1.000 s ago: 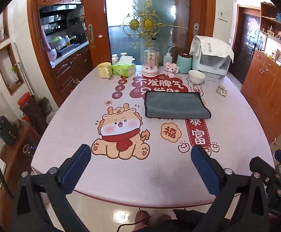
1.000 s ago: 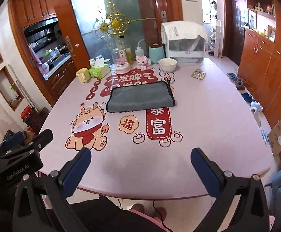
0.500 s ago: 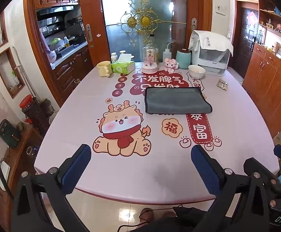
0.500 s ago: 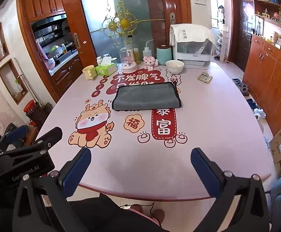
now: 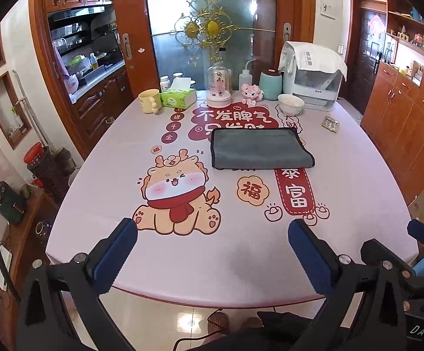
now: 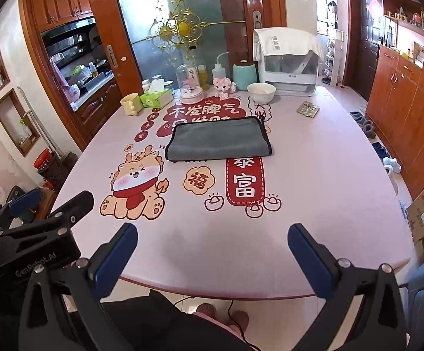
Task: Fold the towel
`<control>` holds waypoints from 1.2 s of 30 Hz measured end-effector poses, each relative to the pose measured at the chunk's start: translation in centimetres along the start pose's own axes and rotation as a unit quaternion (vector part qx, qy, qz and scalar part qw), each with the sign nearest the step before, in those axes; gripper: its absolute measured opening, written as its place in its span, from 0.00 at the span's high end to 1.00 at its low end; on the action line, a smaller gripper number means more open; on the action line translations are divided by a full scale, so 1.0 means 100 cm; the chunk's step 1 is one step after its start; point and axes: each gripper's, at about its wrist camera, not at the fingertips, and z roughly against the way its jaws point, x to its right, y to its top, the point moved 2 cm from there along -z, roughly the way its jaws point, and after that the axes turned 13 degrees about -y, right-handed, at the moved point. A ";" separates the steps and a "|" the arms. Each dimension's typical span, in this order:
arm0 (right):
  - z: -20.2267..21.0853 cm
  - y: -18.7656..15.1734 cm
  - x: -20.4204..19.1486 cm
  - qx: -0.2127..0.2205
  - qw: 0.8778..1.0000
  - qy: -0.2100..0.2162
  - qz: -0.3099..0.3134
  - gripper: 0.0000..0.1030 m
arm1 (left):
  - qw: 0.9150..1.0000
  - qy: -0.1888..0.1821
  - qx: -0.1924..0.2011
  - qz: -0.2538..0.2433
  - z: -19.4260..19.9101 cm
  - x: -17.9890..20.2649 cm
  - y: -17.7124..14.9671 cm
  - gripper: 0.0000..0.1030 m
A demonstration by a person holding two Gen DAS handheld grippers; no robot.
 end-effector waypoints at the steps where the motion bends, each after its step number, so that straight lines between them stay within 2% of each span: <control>1: -0.001 0.000 0.001 -0.001 1.000 0.000 0.000 0.00 | 1.000 0.000 -0.001 -0.001 -0.001 0.001 0.000 0.00; 36: -0.009 -0.003 -0.005 -0.020 1.000 -0.003 0.011 0.00 | 1.000 0.002 -0.016 0.004 -0.004 -0.005 -0.002 0.00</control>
